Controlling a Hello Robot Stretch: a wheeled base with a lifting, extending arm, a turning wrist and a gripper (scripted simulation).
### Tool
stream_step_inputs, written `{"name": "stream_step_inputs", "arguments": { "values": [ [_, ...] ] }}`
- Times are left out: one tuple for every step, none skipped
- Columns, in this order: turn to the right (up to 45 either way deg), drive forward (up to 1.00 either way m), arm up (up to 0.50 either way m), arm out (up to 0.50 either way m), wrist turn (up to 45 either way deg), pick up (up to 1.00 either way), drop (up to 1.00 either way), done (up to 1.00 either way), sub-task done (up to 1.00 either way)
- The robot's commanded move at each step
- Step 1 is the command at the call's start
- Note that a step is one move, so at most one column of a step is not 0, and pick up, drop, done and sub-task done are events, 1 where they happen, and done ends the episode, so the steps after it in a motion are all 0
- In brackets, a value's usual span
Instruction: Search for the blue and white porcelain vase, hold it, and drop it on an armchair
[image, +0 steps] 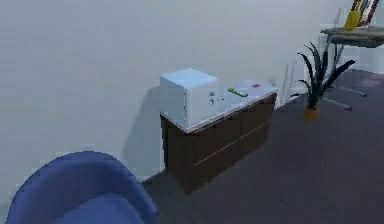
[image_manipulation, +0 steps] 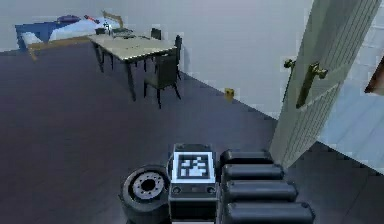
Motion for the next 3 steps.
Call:
{"name": "stream_step_inputs", "arguments": {
  "values": [
    [-45.0,0.0,0.0,0.0,0.0,0.0,0.0,0.0,0.0],
    [-45.0,0.0,0.0,0.0,0.0,0.0,0.0,0.0,0.0],
    [-30.0,0.0,0.0,0.0,0.0,0.0,0.0,0.0,0.0]
  ]
}}
